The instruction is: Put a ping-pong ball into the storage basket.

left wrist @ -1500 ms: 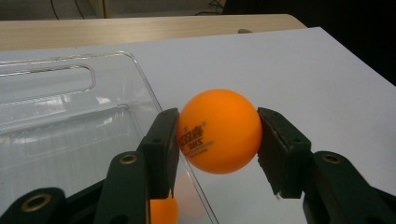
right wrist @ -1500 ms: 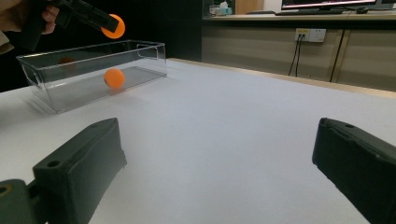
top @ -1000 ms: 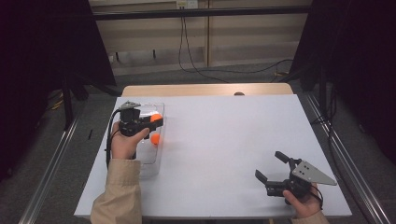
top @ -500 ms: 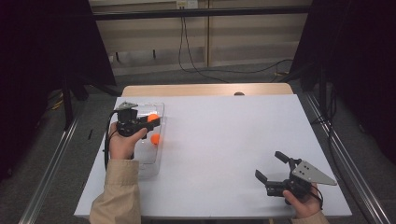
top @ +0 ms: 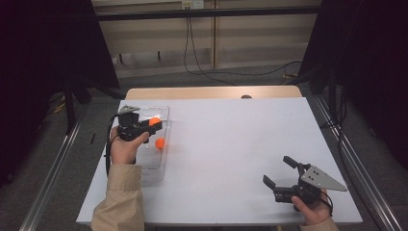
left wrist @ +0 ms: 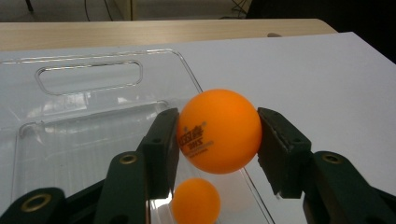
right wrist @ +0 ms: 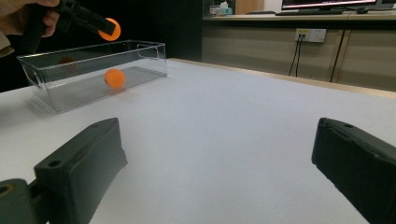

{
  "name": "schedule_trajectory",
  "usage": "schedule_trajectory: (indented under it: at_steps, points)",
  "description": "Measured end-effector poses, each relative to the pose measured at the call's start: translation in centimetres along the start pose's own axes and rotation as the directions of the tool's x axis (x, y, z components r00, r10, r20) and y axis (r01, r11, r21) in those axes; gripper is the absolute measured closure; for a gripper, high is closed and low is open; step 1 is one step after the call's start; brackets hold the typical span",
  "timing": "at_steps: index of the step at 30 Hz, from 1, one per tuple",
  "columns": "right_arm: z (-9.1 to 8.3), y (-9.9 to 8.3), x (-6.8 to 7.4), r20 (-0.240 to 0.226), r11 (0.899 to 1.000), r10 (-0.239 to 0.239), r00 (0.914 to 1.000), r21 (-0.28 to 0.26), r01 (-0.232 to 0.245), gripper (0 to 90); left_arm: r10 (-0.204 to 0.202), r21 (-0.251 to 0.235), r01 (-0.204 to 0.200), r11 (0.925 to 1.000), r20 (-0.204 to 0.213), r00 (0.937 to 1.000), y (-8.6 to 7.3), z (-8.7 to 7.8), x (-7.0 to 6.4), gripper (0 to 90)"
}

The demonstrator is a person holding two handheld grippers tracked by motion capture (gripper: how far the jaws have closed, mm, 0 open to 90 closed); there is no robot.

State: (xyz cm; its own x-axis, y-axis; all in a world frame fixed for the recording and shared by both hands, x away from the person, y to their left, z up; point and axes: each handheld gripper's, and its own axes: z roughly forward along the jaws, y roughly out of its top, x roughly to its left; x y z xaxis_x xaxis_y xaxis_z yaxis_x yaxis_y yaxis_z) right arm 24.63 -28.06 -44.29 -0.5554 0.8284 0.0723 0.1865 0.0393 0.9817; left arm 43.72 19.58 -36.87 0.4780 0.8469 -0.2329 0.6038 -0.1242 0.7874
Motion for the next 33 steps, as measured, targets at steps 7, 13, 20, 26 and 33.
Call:
schedule_trajectory:
  at_steps: [7, 13, 20, 26, 33]
  points:
    - [-0.07, 0.01, 0.01, 0.001, 1.000, 0.001, 1.0000, 0.000, -0.001, 1.5, -0.001, -0.001, 0.001, 1.0000, -0.011, 0.9999, -0.03, -0.13, 0.15, 50.9]
    - [-0.10, 0.01, -0.01, 0.001, 1.000, 0.001, 1.0000, -0.001, -0.001, 1.5, -0.006, -0.003, 0.006, 1.0000, -0.017, 0.9998, -0.09, -0.24, 0.42, 50.9]
    - [-0.09, 0.02, 0.02, 0.001, 1.000, 0.001, 1.0000, -0.002, -0.001, 1.5, -0.005, -0.001, 0.005, 1.0000, -0.023, 0.9997, -0.12, -0.28, 0.51, 50.9]
    - [-0.12, 0.01, 0.00, 0.002, 1.000, 0.000, 1.0000, -0.003, 0.000, 1.5, -0.011, -0.003, 0.011, 0.9999, -0.024, 0.9996, -0.16, -0.37, 0.70, 50.9]
    - [-0.11, 0.03, 0.06, 0.002, 1.000, 0.001, 1.0000, -0.003, -0.001, 1.5, -0.016, -0.005, 0.016, 0.9999, -0.032, 0.9994, -0.34, -0.44, 1.01, 50.9]
